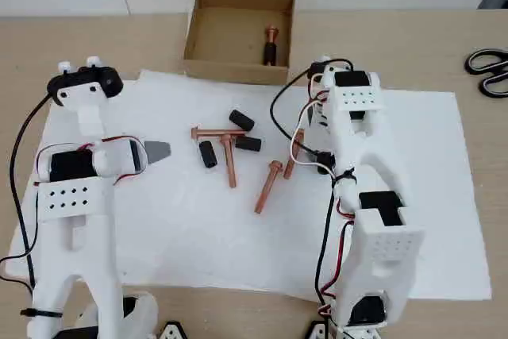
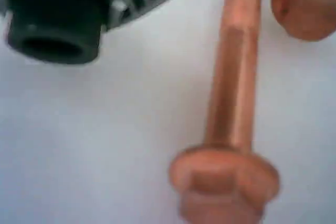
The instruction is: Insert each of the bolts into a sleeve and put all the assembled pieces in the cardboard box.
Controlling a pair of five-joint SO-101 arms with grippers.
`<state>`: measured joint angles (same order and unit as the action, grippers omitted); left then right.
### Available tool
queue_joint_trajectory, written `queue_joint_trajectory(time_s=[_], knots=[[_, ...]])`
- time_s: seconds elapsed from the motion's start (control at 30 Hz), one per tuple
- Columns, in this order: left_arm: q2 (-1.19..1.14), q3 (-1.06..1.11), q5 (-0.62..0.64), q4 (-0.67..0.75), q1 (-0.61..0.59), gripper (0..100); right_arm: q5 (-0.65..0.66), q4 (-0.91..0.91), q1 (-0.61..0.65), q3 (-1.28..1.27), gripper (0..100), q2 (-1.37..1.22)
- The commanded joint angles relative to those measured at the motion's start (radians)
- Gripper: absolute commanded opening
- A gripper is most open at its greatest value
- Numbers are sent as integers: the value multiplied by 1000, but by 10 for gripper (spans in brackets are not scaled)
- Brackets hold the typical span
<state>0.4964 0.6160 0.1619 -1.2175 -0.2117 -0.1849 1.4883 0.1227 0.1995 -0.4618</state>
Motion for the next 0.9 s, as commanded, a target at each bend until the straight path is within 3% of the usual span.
queue_joint_trajectory(time_s=[0.0, 0.2, 0.73, 0.87], knots=[[23, -39, -8, -3, 6, 334, 12, -27, -12, -8, 7, 53], [23, -39, -8, -3, 6, 334, 12, -12, -8, -21, 112, 51], [23, -39, -6, -3, 6, 334, 12, -21, -5, -55, 117, 51], [23, -39, -6, -3, 6, 334, 12, -13, -5, -55, 171, 51]])
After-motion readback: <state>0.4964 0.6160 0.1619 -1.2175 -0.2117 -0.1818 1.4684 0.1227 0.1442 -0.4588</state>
